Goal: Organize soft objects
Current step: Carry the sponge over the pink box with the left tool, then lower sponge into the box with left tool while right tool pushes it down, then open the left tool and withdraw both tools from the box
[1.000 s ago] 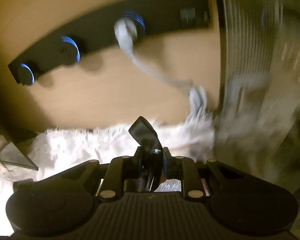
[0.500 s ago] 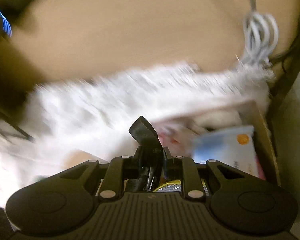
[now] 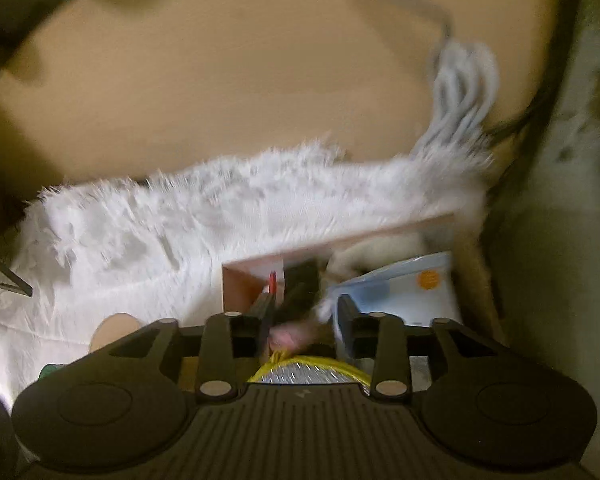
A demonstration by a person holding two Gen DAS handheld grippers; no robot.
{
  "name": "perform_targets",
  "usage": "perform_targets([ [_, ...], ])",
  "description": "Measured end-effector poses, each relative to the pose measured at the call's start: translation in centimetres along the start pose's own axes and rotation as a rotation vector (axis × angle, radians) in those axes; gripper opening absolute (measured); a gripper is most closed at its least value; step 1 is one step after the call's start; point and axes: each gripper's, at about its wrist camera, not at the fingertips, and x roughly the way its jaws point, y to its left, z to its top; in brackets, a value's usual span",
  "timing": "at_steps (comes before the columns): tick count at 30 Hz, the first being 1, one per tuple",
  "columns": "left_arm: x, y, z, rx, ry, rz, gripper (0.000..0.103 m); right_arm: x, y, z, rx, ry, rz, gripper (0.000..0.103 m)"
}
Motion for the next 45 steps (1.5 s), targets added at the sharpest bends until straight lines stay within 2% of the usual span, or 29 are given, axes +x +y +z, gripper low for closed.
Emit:
perform_targets([
  [3, -0.3, 0.1, 0.2, 0.012, -0.004, 0.007, 0.035, -4.0, 0.9, -2.5, -0.085, -0.1, -0.033, 0.041],
  [6, -0.2, 0.0, 0.4, 0.01, -0.01, 0.014, 0.035, -6.5, 1.4, -6.3, -0.171, -0.15, -0.068, 0.041],
  [11, 0.7, 0.2, 1.4, -0.028, -0.014, 0.004, 0.035, -6.5, 0.2, -10.9, -0.173, -0.164, -0.092, 0.041],
  [15, 1.4, 0.6, 2.2, -0.101, 0.006, -0.04, 0.034, -3.8, -1.2, -11.5, -0.086, -0.122, -0.109, 0.041],
  [17, 1.3, 0.5, 2.3, -0.09, 0.009, -0.038, 0.033, -3.3, -1.3, -11.4, -0.064, -0.15, -0.102, 0.041],
  [19, 0.8, 0.4, 2.5, -0.08, -0.002, -0.046, 0.033, -3.1, -1.0, -11.0, -0.088, -0.201, -0.132, 0.041],
  [21, 0.1, 0.3, 2.7, -0.077, -0.017, -0.043, 0.033, -2.5, -0.8, -10.4, -0.111, -0.213, -0.164, 0.041],
  [24, -1.4, -0.3, 2.5, -0.023, -0.021, -0.013, 0.032, -2.2, -0.9, -10.1, -0.111, -0.213, -0.163, 0.041],
  [28, -1.8, -2.3, 0.9, 0.146, 0.032, 0.102, 0.027, -2.5, -0.9, -11.3, -0.146, -0.212, -0.177, 0.041],
  [32, -2.3, -3.7, -1.1, 0.26, 0.038, 0.165, 0.026, -2.8, -0.4, -13.1, -0.198, -0.209, -0.215, 0.041],
  [36, -2.3, -3.6, -2.1, 0.283, 0.041, 0.231, 0.026, -2.6, -0.6, -13.9, -0.173, -0.194, -0.213, 0.041],
  [42, -1.5, -3.4, -2.3, 0.303, 0.055, 0.236, 0.026, -2.3, -0.2, -14.6, -0.169, -0.203, -0.227, 0.042],
  [45, -1.2, -3.7, -2.5, 0.361, 0.045, 0.258, 0.027, -2.1, 0.1, -14.4, -0.147, -0.201, -0.228, 0.042],
])
